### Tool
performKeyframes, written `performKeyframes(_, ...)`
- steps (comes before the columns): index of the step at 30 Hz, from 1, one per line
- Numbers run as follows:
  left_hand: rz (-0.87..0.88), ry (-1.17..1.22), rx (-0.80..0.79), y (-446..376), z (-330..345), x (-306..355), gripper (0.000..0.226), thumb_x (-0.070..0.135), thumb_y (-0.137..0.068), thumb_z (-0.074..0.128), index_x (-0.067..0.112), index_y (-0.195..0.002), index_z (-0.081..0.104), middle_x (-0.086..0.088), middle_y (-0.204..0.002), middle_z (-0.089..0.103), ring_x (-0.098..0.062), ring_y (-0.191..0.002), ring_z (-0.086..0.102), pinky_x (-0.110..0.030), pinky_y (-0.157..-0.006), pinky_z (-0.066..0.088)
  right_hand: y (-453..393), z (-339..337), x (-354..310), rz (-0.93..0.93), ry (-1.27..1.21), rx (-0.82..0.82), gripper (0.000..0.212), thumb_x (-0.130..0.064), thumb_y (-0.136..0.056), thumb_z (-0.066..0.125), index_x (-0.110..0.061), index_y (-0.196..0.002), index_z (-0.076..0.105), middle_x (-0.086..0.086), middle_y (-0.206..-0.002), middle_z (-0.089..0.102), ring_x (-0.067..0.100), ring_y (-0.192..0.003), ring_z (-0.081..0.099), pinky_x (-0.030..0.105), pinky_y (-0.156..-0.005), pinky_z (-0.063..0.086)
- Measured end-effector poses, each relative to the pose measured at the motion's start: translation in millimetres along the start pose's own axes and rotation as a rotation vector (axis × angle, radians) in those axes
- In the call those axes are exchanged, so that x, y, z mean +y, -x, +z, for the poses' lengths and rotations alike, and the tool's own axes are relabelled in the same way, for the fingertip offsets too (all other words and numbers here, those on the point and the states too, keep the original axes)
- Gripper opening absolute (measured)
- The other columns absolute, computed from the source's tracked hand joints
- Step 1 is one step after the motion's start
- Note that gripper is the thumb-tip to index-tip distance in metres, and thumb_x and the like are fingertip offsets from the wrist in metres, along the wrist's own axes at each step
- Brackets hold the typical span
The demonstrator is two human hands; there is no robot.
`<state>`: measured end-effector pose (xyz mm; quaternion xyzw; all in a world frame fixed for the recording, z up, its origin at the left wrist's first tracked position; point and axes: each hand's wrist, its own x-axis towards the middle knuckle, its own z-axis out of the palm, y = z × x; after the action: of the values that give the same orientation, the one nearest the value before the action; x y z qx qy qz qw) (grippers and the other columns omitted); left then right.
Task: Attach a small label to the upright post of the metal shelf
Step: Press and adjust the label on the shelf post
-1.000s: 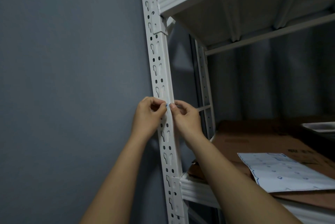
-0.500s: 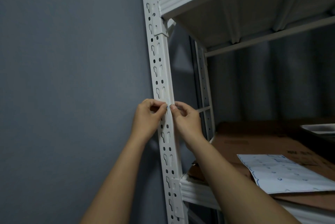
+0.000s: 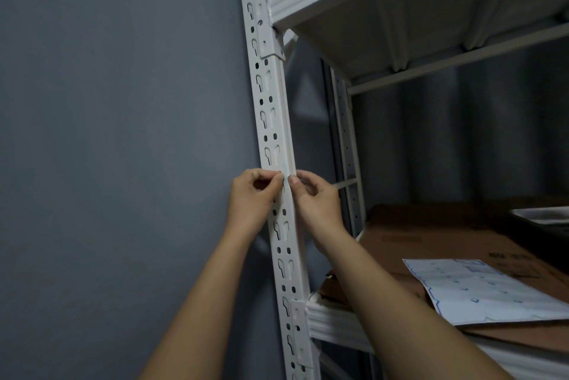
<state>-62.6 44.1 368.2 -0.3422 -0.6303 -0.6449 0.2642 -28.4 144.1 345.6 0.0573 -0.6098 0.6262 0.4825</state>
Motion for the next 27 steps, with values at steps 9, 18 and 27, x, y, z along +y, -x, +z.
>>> performKeyframes(9, -0.003, 0.03, 0.029, -0.4, 4.0, -1.3, 0.013, 0.011, -0.084, 0.068, 0.018, -0.073, 0.064, 0.005, -0.079, 0.066, -0.001, -0.066, 0.06, -0.013, -0.062, 0.047, 0.0, -0.1, 0.5, 0.006, -0.004, -0.005, 0.009, -0.018, -0.091, 0.063, -0.023, -0.097, 0.065, -0.014, -0.083, 0.066, -0.001, -0.081, 0.064, 0.02, -0.082, 0.051)
performKeyframes(18, 0.024, -0.027, 0.004, -4.7, 4.2, -1.1, 0.015, 0.009, -0.082, 0.066, 0.018, -0.071, 0.062, 0.0, -0.079, 0.066, -0.006, -0.067, 0.059, -0.015, -0.065, 0.047, 0.2, 0.5, 0.4, 0.0, -0.027, 0.003, 0.008, -0.016, -0.09, 0.064, -0.024, -0.093, 0.065, -0.016, -0.08, 0.065, -0.005, -0.076, 0.062, 0.011, -0.074, 0.047)
performKeyframes(27, 0.097, -0.046, -0.02, -2.5, 0.5, -2.8, 0.017, 0.009, -0.083, 0.068, 0.022, -0.072, 0.063, 0.001, -0.083, 0.066, -0.003, -0.07, 0.061, -0.013, -0.069, 0.048, -0.2, 2.0, 0.7, 0.002, -0.011, 0.009, 0.01, -0.019, -0.09, 0.065, -0.029, -0.089, 0.064, -0.013, -0.083, 0.067, 0.0, -0.083, 0.065, 0.022, -0.083, 0.051)
